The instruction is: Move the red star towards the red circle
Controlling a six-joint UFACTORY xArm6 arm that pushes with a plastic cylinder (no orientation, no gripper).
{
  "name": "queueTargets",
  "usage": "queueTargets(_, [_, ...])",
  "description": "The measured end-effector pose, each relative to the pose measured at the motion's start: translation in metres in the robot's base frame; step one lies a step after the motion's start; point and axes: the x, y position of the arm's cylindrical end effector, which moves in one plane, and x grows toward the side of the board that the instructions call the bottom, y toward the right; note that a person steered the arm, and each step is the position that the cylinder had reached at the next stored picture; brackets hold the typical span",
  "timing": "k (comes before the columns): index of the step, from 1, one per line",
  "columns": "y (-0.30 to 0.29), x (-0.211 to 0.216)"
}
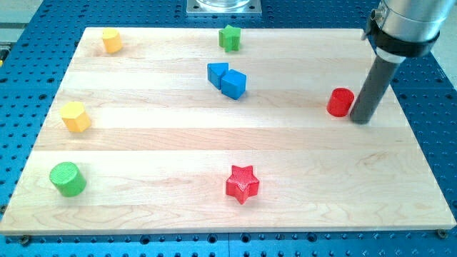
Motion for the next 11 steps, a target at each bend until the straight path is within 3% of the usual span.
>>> queueTargets(1, [-0.032, 0.109])
queueTargets(2, [-0.101, 0.156])
queueTargets(3, [-0.147, 0.156])
queueTargets(5, [-0.174, 0.1])
queueTargets(6, [-0.169, 0.103])
queueTargets(7, [-0.221, 0.122])
queueTargets(9, [-0.2, 0.06])
queueTargets(10, [-0.21, 0.13])
queueTargets(11, [-0.281, 0.13])
